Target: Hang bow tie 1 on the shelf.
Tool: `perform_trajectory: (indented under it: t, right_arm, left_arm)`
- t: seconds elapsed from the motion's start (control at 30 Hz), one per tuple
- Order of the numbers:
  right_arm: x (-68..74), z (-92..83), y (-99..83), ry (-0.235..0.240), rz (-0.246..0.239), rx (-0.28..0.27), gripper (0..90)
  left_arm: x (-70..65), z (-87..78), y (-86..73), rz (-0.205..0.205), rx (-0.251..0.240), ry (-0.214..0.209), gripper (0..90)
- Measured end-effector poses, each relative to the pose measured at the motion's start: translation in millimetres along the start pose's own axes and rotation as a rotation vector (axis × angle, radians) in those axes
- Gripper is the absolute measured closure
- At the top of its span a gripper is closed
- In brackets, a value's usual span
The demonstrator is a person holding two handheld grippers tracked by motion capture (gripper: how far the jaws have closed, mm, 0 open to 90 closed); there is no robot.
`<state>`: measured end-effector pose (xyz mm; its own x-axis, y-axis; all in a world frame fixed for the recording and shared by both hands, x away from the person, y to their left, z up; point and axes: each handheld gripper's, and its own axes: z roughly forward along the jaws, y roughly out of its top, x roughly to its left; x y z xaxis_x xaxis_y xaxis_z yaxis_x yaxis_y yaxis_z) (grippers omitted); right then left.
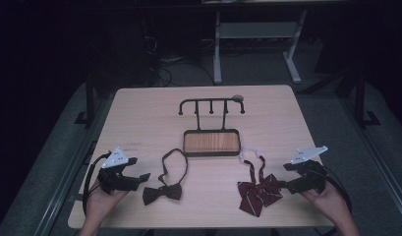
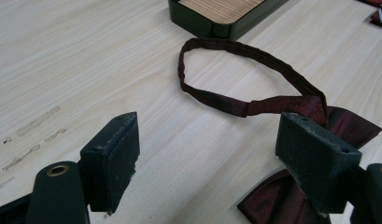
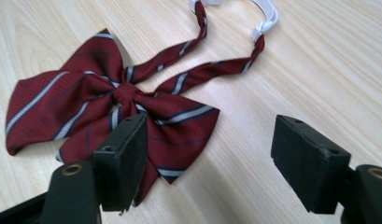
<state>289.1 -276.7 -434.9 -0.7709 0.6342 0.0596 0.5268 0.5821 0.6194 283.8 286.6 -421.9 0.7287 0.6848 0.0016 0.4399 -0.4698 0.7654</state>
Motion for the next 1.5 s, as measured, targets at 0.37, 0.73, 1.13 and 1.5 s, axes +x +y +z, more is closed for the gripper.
perform_trajectory:
  t: [0.37, 0.73, 1.13, 1.5]
  right_arm:
    - [7.5, -4.9, 23.9, 0.034, -0.062, 0.022, 28.2]
    - [-2.2, 5.4, 64.5, 0.095, -0.142, 0.115, 34.4]
    - [-17.7, 23.1, 83.9, 0.102, -0.158, 0.174, 44.4]
    - [-22.0, 36.7, 92.0, 0.117, -0.167, 0.212, 49.4]
  left_arm:
    - [0.9, 3.0, 0.2, -0.003, -0.003, -0.024, 21.4]
    - [-1.2, 5.2, 2.0, 0.012, -0.004, -0.041, 21.6]
    - [-3.2, 4.1, 2.8, 0.018, -0.007, -0.042, 21.8]
    - [-2.6, 3.6, 3.1, 0.032, -0.012, -0.050, 21.9]
